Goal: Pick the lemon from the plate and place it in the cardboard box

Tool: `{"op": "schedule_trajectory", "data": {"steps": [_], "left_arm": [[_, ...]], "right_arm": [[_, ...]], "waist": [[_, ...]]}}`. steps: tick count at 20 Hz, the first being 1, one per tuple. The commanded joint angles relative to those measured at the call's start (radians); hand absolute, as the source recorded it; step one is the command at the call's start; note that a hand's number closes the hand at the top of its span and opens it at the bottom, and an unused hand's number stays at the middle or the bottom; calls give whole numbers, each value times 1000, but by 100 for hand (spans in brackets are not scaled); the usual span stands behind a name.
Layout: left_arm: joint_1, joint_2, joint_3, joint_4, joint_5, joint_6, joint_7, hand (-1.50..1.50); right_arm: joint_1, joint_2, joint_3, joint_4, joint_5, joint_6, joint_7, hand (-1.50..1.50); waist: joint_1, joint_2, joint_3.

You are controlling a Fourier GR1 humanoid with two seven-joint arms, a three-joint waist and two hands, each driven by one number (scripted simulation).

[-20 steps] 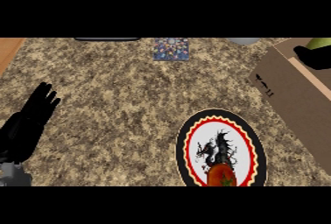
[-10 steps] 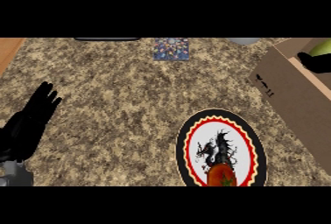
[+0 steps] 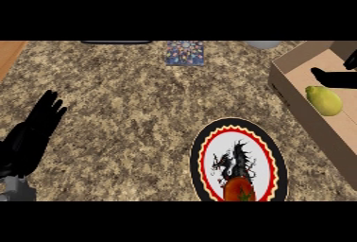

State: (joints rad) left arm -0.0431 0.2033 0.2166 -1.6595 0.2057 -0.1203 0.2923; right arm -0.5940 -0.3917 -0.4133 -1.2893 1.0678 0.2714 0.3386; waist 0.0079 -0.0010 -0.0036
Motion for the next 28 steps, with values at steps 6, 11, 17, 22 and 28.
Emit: {"op": "schedule_trajectory", "data": {"steps": [6, 11, 17, 22, 28], "left_arm": [[22, 15, 29, -59, 18, 0, 32, 0], [26, -23, -9, -30, -13, 14, 4, 0], [-33, 3, 21, 62, -18, 6, -31, 0], [35, -19, 14, 7, -1, -12, -43, 0], [-10, 2, 22, 7, -5, -1, 4, 0]], "right_arm": [[81, -1, -20, 108, -110, -77, -171, -150], [-5, 59, -200, 32, -281, -212, -162, -150], [20, 73, -350, 17, -459, -289, -225, -150], [95, -79, -458, -2, -605, -148, -190, -150], [223, -130, -536, -85, -787, -17, -177, -150]], "waist": [[-2, 1, 4], [-7, -1, 5], [-18, 4, 4], [-12, 0, 4], [-16, -1, 4]]}}
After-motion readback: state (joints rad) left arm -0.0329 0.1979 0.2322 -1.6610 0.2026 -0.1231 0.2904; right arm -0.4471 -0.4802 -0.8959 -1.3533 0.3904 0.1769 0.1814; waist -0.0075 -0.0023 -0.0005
